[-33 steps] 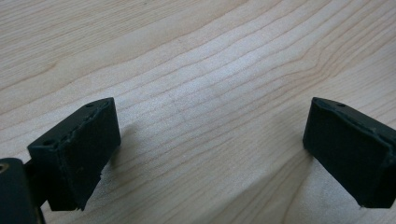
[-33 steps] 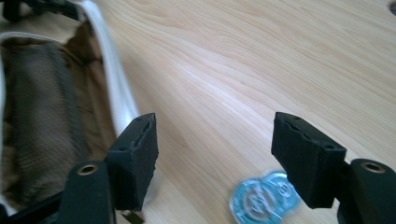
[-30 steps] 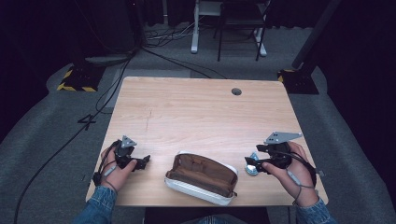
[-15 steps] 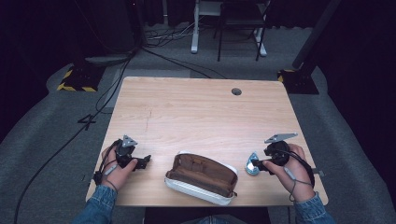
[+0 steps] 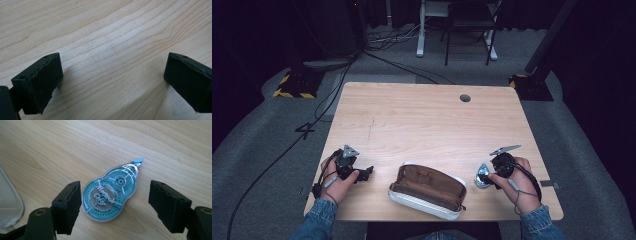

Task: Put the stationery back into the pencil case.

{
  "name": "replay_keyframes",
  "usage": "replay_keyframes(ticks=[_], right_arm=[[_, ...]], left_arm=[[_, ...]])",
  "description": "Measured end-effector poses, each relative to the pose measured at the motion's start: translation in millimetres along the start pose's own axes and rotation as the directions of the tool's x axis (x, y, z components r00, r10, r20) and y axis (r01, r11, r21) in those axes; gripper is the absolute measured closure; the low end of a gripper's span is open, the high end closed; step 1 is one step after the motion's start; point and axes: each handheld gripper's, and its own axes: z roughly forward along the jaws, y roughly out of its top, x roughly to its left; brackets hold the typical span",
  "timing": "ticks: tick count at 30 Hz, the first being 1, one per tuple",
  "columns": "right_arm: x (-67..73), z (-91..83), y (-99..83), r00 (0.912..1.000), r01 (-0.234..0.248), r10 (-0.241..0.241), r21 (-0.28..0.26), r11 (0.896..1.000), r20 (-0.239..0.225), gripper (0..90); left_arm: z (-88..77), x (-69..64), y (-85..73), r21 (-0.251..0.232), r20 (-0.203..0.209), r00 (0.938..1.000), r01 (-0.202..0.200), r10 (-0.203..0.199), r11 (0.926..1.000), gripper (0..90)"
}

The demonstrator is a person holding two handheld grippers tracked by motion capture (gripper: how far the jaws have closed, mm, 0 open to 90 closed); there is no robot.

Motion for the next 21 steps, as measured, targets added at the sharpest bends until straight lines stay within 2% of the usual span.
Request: replay_keyframes(ticks=[5,9,15,21], right_arm=[[1.4,8.7,-0.9,1.0000,0.004,-0.003,0.026,1.000,-0.002,27.6],[3.8,13.8,-1.1,0.9999,-0.012,0.012,0.040,0.999,-0.003,27.4],[5.0,19.0,-1.6,0.9997,-0.024,0.024,0.049,0.999,0.002,26.1],[6.3,24.5,-2.2,0.9999,-0.015,0.015,0.051,0.999,0.004,25.1]], left_arm=[[0.0,-0.1,0.0,0.000,-0.001,1.0000,0.000,0.000,1.0000,2.3],[0.0,0.0,0.0,0.000,-0.001,1.0000,-0.001,0.001,1.0000,2.3],[-0.1,0.0,0.0,0.001,-0.002,1.0000,-0.001,0.001,1.0000,2.3],[0.1,-0.2,0.0,0.000,0.001,1.0000,0.000,0.000,1.0000,2.2]])
